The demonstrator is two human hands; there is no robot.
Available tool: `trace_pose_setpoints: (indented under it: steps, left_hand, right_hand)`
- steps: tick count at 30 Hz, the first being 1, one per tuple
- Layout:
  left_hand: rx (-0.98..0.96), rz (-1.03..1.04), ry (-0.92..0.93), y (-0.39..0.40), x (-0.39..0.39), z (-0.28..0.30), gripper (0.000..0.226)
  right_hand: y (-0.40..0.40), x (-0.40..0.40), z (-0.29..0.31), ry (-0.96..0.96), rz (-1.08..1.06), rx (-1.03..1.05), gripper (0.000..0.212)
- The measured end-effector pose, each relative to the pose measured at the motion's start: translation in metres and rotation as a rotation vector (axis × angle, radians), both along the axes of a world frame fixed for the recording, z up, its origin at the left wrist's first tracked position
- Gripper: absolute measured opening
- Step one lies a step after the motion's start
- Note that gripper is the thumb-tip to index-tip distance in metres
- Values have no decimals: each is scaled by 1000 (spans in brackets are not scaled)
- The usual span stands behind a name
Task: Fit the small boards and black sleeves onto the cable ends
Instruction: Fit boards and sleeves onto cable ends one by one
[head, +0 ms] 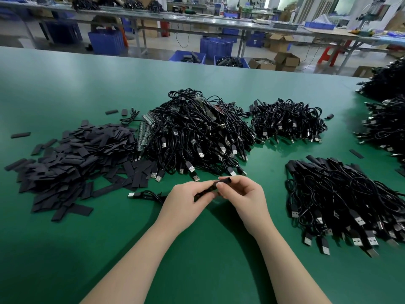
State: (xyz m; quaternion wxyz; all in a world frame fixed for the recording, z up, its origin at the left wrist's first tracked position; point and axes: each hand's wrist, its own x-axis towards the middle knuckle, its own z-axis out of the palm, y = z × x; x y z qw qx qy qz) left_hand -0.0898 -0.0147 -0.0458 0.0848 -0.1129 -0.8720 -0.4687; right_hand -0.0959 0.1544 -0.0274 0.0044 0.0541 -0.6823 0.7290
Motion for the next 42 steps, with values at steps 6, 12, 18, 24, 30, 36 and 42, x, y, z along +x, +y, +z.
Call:
trace_pose_setpoints:
  steps: [6, 12, 18, 24, 30, 36, 42]
  left_hand:
    - [68, -7, -50, 0, 1, 2, 59]
    - [-1, -39, 1, 3, 7, 7, 58]
    - [-57, 126, 43, 3, 8, 13, 29]
    - [-70, 156, 127, 3, 8, 13, 17]
    - [-215, 111, 321, 6, 9, 16, 22]
    - [-234, 143, 353, 6, 10, 15, 24]
    - [-245, 123, 366, 9, 10, 19, 25]
  right_hand:
    - [-1, 1, 0, -9, 31, 73, 14]
    - [-1, 2, 0, -23, 10, 5, 21]
    - [-3, 2, 0, -24, -18, -31, 21]
    - [-4, 2, -3, -27, -55, -42, 17]
    - [-2, 0, -4, -53, -82, -48, 18]
    - [-5, 1, -4, -52, -87, -12, 19]
    - [-6, 2, -4, -61, -105, -34, 16]
